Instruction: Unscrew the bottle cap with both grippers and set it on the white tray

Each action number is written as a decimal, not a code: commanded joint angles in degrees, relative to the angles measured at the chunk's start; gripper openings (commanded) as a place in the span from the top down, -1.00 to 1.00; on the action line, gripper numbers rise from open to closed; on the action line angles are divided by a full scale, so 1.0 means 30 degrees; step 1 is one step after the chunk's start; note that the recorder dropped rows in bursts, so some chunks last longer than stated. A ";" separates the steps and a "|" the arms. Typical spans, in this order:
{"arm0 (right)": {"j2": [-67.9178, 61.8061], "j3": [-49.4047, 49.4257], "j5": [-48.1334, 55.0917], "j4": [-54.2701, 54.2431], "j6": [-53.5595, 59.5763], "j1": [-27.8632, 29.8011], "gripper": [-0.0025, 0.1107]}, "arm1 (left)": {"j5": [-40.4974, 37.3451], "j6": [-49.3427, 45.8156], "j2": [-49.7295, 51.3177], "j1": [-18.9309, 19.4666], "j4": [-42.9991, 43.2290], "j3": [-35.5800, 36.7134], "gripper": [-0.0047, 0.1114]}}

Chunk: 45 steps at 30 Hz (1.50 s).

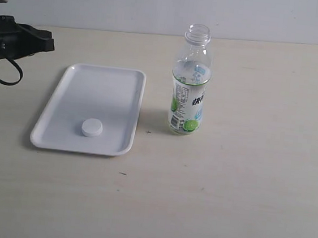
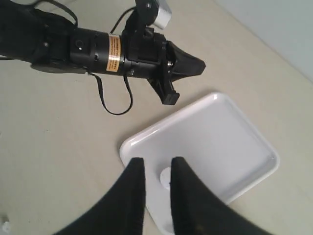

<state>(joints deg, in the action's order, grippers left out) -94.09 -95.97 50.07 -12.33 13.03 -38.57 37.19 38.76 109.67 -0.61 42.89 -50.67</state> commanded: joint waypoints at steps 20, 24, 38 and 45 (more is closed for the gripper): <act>1.3988 1.6130 -1.3188 0.0320 0.0132 -0.0041 0.96 | 0.2019 0.0834 -0.2933 -0.0668 0.2200 0.1581 0.92; 1.5881 2.0502 -1.8516 0.0320 0.0284 0.0003 0.96 | 0.1386 -0.2449 -0.4269 -0.2918 -0.0848 0.3165 0.92; 1.6399 2.4987 -2.3015 -0.9107 0.6609 0.2307 0.96 | 0.0359 -0.7416 -1.0150 -0.5729 -0.8343 0.8888 0.92; 1.6399 2.4987 -2.3015 -0.9107 0.6609 0.2307 0.96 | 0.0359 -0.7416 -1.0150 -0.5729 -0.8343 0.8888 0.92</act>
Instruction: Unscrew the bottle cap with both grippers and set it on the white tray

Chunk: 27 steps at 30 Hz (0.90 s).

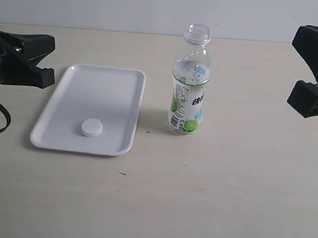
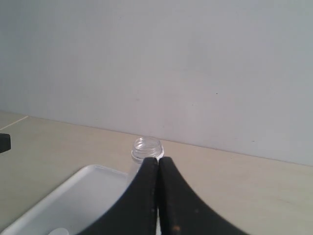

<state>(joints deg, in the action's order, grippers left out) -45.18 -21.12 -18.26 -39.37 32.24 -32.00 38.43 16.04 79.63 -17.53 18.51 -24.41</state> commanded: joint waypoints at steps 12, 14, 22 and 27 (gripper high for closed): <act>0.0096 0.0037 -0.0240 -0.0095 0.0206 0.0118 0.96 | -0.0019 -0.2826 -0.0142 -0.0089 -0.0247 0.0136 0.92; 0.0096 0.0037 -0.0240 -0.0095 0.0206 0.0118 0.96 | -0.0019 -0.2826 -0.0142 -0.0089 -0.0247 0.0136 0.92; 0.0096 0.0037 -0.0317 -0.0090 0.0206 0.0118 0.96 | -0.3153 0.0220 -0.1249 -0.0089 -0.1197 0.0136 0.92; 0.0096 0.0037 -0.0317 -0.0090 0.0206 0.0118 0.96 | -0.7351 0.0311 -0.3980 -0.0089 -0.3471 0.0136 0.92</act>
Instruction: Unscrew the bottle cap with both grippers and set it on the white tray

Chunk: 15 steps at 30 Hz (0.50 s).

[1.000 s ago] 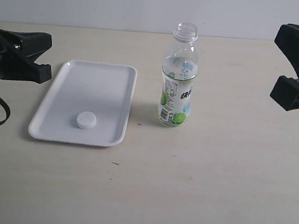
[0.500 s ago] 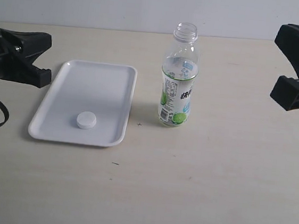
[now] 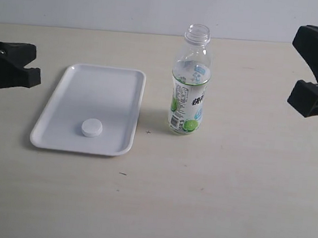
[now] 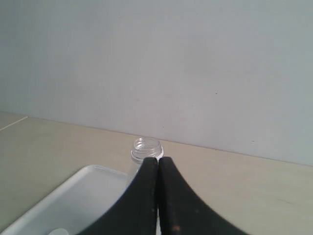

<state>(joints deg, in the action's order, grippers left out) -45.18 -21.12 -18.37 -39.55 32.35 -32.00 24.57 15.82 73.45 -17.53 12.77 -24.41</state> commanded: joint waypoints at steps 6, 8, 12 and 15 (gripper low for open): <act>0.0096 0.0037 -0.0281 -0.0029 0.0169 0.0118 0.96 | -0.5205 0.0419 -0.6243 -0.0089 -0.1612 0.0311 0.92; 0.0096 0.0037 -0.0281 -0.0029 0.0169 0.0118 0.96 | -0.5820 0.0919 -0.8020 -0.0008 -0.1612 0.0637 0.92; 0.0096 0.0037 -0.0281 -0.0029 0.0169 0.0118 0.96 | -0.7201 0.2492 -1.1292 0.0557 -0.1612 0.1583 0.92; 0.0096 0.0037 -0.0281 -0.0029 0.0169 0.0118 0.96 | -0.7997 0.2524 -1.3491 0.0588 -0.1612 0.2618 0.92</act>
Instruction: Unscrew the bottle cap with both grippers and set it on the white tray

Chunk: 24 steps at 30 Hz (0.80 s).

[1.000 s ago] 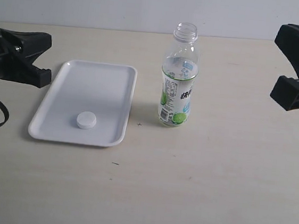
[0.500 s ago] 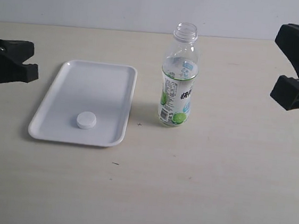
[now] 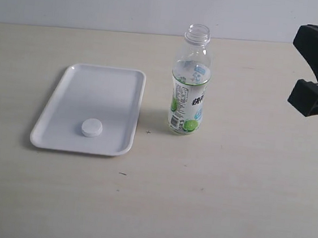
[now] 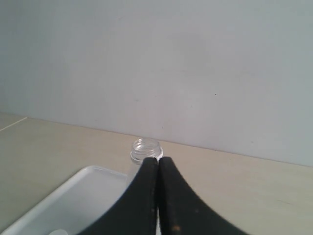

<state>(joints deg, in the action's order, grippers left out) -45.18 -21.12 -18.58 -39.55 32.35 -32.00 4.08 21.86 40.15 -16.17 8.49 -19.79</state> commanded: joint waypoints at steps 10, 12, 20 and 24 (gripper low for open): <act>0.0096 0.0037 -0.0209 -0.0029 0.0169 0.0118 0.96 | -0.2328 0.0424 -0.6535 0.0947 -0.0024 0.3554 0.92; 0.0096 0.0037 -0.0209 -0.0029 0.0169 0.0118 0.96 | -0.2470 0.0424 -0.6573 0.0977 0.0068 0.3886 0.92; 0.0096 0.0037 -0.0209 -0.0029 0.0169 0.0118 0.96 | -0.2758 0.0274 -0.7934 0.1167 0.0447 0.6056 0.92; 0.0096 0.0037 -0.0209 -0.0029 0.0169 0.0118 0.96 | -0.2758 -0.0149 -0.9600 0.2065 0.0539 0.6595 0.92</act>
<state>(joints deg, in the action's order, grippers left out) -45.18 -21.12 -18.69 -39.68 32.35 -32.00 -4.62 22.38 14.00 -11.48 9.22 -0.58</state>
